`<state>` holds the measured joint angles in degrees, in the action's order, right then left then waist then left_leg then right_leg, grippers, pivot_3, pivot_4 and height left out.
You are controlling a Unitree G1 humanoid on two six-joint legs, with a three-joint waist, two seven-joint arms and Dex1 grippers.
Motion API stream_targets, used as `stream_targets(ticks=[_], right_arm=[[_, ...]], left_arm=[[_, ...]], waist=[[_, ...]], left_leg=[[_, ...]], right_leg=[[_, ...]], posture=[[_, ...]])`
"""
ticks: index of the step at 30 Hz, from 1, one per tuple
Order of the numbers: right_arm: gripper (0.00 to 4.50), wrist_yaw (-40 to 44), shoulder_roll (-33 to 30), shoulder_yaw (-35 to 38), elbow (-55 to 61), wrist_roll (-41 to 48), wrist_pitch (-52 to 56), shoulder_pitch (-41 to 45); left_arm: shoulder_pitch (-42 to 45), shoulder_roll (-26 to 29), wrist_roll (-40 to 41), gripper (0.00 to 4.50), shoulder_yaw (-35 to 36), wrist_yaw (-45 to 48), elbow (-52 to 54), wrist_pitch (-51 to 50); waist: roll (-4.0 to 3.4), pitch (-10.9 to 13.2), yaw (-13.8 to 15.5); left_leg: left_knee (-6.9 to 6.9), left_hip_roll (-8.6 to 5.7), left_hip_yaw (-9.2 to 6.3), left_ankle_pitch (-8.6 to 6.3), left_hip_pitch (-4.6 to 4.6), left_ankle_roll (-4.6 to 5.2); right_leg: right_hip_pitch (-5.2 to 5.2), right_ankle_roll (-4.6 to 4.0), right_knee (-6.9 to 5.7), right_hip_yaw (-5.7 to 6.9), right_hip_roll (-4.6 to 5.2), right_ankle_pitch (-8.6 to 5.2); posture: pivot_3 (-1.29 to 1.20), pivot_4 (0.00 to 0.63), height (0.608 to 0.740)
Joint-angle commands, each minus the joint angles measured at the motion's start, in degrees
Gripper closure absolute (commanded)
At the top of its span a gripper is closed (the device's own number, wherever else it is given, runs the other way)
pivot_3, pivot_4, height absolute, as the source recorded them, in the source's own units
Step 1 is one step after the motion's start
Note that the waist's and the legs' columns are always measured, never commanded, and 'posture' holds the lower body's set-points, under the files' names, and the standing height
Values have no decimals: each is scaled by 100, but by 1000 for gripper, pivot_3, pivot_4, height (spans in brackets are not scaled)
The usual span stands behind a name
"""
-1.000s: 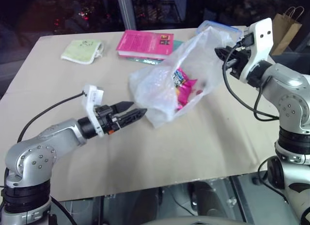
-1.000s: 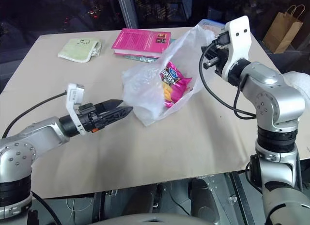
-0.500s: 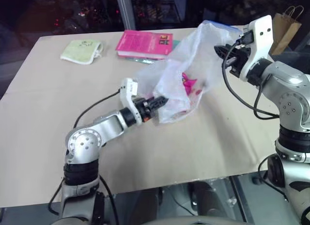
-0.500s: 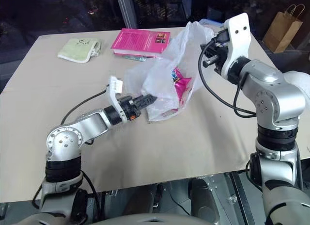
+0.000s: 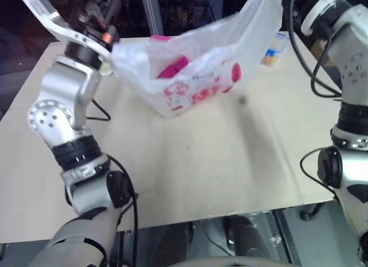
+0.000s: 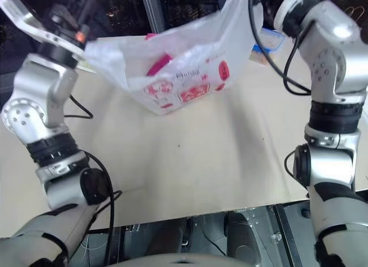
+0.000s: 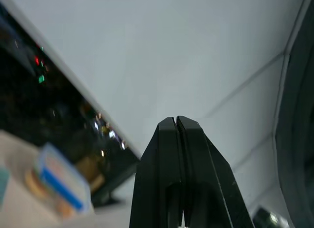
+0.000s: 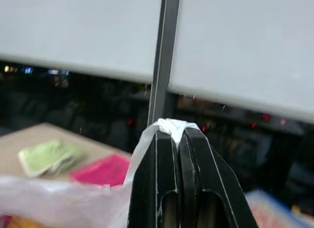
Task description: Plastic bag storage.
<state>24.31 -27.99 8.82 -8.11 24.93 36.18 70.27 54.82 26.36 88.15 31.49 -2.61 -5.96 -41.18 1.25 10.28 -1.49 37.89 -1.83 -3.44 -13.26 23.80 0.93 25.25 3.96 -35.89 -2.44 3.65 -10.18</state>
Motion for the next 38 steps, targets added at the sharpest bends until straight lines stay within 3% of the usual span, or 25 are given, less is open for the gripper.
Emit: stream_targets(ticks=[1, 9, 17, 21, 23, 24, 26, 28, 31, 34, 38], right_arm=[[4500, 113, -148, 196, 25, -18, -317, 316], [4500, 39, -82, 77, 646, 39, 111, -362], [4500, 290, -619, -55, 3030, 367, 1080, -3003], [3250, 498, -942, -64, 4231, 488, 1217, -4391], [2307, 613, -1074, 232, 4674, 833, 1337, -4780], [1608, 694, -1172, 450, 4886, 1091, 1461, -4970], [842, 929, -1431, 946, 5355, 1604, 1689, -5441], [0, 1002, -1593, 1538, 5712, 2032, 1847, -6003], [0, 1276, -1843, 2292, 6025, 2083, 1791, -7043], [0, 1470, -1760, 3079, 6145, 1794, 1580, -8250], [0, 1638, -1667, 3074, 5711, 1316, 891, -8817]], left_arm=[[-32, 187, -130, 4465, -148, 313, 97, -203], [-810, 241, -460, 4465, -367, 665, 633, -390], [-2474, 444, -1225, 4465, -988, 1267, 2139, -605], [-3806, 746, -1869, 4500, -1223, 2052, 2921, -502], [-4198, 917, -2167, 3717, -1220, 2442, 3003, -339], [-4310, 992, -2282, 3123, -1192, 2572, 2995, -280], [-4483, 1151, -2641, 2398, -1158, 2842, 2961, -119], [-4649, 1278, -3044, 1399, -1150, 3033, 2891, 101], [-4898, 1343, -3581, 129, -1238, 3239, 2873, 406], [-5333, 1410, -3923, 24, -982, 3545, 2782, 683], [-5513, 1459, -4109, 24, -799, 3678, 2782, 801]], waist=[[0, 0, 10], [0, 0, 46], [1, -2, 66], [-2, -8, 40], [-5, -6, 43], [-4, -5, 49], [-3, -6, 95], [-1, -7, 109], [3, -8, 129], [4, -10, 122], [9, -12, 95]], left_leg=[[-4, -1, 0, 0, 2, 0], [-41, 4, 5, 2, 6, -4], [-49, 5, 6, 2, 4, -4], [-47, 10, 7, 0, -6, 0], [-51, 16, 14, -11, -14, 17], [-49, 15, 28, -11, -10, 18], [-41, 16, 28, -4, -6, 11], [-31, 17, 13, -2, -29, 9], [-30, 31, 11, -6, -91, 11], [-32, 43, 15, -8, -105, 12], [-34, 52, 20, -8, -110, 12]], right_leg=[[1, 0, 2, -1, 1, 0], [27, -2, 2, -9, 2, -1], [31, -2, 2, -24, 8, -2], [34, -2, -4, -34, 0, -1], [27, -5, -4, -34, -7, -4], [27, -5, -3, -29, -8, -5], [25, -13, -2, -24, -8, -9], [-10, -23, 1, -12, -7, -19], [-84, -1, 18, -4, -5, -36], [-99, 1, 30, -4, -5, -38], [-99, 1, 29, -5, -10, -38]], posture=[[0, 150, 740], [0, 150, 740], [0, 150, 740], [0, 150, 740], [0, 150, 740], [0, 150, 740], [0, 150, 740], [0, 150, 740], [0, 150, 740], [0, 150, 740], [0, 150, 740]])
